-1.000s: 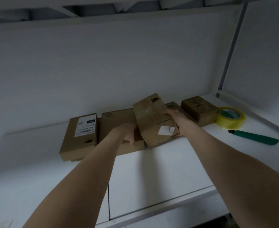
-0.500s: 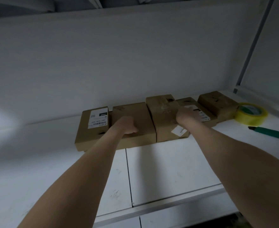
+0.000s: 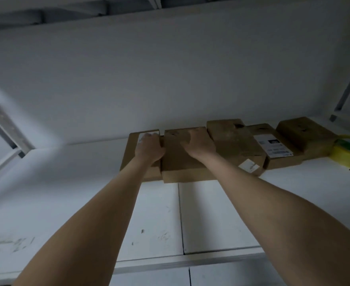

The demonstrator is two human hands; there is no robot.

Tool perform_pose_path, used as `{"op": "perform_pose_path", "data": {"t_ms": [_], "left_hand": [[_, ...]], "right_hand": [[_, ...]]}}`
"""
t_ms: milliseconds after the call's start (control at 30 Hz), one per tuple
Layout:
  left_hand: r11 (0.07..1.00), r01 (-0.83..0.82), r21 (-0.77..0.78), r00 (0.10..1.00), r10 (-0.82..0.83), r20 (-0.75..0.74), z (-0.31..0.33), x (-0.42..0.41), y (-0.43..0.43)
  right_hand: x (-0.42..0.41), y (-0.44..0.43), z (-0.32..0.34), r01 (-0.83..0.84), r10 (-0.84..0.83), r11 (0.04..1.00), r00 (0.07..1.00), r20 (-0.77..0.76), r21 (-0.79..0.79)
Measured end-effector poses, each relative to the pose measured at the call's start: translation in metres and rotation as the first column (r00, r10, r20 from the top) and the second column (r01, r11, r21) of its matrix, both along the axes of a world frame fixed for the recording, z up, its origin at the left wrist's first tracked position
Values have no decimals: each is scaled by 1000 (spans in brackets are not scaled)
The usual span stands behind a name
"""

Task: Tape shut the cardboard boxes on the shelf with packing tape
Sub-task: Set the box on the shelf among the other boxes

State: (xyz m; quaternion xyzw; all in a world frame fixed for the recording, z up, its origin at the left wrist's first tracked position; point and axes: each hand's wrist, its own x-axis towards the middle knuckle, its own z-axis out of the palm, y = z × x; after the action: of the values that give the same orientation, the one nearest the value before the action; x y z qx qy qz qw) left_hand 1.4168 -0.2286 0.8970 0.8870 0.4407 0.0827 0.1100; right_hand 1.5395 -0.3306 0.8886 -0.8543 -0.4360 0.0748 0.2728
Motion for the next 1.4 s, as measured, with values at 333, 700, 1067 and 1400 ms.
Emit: {"op": "perform_pose_path", "data": {"t_ms": [333,700,1067,1400], "left_hand": [[926,-152,-346,984,174,33,2,-71,53],[612,170,-772,779,396,486,19,-112,116],[635,258,-728,629,462,626,31,-143,139],[792,-182,-583,858,417,299,-32,-173,172]], "right_hand": [[-77,63,-9,-13,48,998,805,-591,63],[-128,114,13,235,234,889,503,-832,392],[-142,119,20,318,265,874,321,-909,367],[-113,92,-8,332,-320,943,890,-326,-20]]}}
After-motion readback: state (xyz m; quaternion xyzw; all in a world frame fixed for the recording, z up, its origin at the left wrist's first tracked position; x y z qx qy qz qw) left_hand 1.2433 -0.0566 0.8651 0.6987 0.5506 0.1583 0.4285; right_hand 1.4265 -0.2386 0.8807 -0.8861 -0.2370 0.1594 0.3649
